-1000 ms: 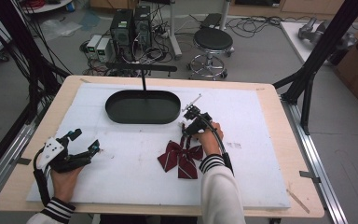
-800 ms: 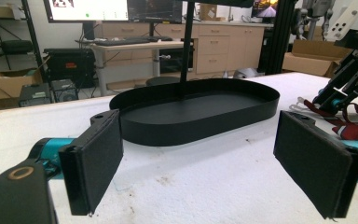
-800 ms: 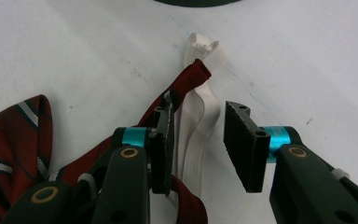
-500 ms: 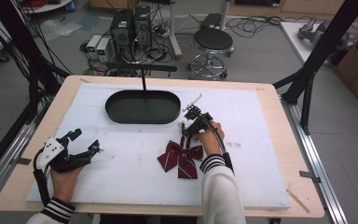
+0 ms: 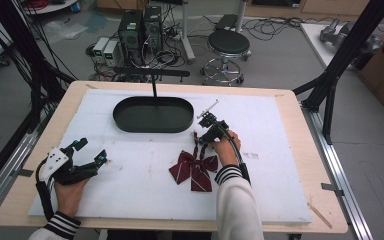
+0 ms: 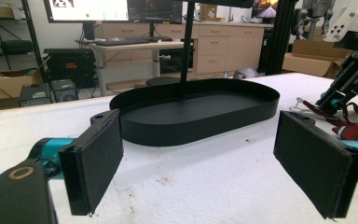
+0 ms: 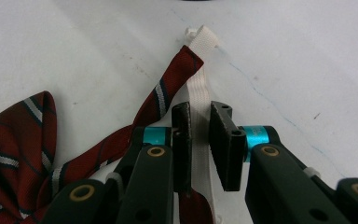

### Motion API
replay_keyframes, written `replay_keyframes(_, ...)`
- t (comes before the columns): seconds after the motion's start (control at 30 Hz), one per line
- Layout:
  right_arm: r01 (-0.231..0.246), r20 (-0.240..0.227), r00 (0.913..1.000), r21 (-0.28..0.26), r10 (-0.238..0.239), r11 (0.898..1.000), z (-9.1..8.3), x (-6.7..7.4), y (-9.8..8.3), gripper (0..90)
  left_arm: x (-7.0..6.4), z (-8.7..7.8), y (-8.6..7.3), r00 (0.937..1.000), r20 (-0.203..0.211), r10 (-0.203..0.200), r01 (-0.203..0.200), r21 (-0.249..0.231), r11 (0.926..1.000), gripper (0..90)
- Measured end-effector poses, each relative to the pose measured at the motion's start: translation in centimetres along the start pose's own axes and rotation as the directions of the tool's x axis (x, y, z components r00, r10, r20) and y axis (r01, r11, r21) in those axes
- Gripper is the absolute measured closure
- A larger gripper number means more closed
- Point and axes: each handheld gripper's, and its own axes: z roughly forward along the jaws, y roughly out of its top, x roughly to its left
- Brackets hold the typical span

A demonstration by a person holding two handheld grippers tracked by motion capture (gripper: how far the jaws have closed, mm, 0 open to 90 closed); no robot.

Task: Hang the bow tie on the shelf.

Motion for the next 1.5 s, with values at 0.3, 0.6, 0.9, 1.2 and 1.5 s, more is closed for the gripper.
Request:
replay_keyframes(0.3,-0.005,0.011,0.9999,0.003,0.005,1.000,-0.1,0.1,0.1,80.4,0.0,0.0,0.0,1.0000,0.000,-0.001,0.001,-0.001,1.0000,16.0)
replay_keyframes(0.6,-0.015,0.024,0.9996,-0.083,0.017,0.996,-1.4,0.2,0.2,80.6,0.0,0.0,0.0,1.0000,0.000,-0.001,0.001,0.000,1.0000,16.0)
replay_keyframes(0.9,-0.002,0.045,0.9989,-0.233,0.013,0.972,-3.8,0.5,0.2,80.6,0.0,0.0,0.0,1.0000,0.000,-0.002,0.002,-0.002,1.0000,16.0)
replay_keyframes(1.2,-0.005,0.053,0.9981,-0.421,0.030,0.907,-6.6,1.1,-0.1,80.6,0.0,0.0,0.0,1.0000,0.001,0.001,-0.001,-0.001,1.0000,16.0)
replay_keyframes(1.5,-0.006,0.026,0.9993,-0.570,0.026,0.822,-8.3,1.7,0.0,80.6,0.0,0.0,0.0,1.0000,0.001,0.003,-0.003,0.001,1.0000,16.0)
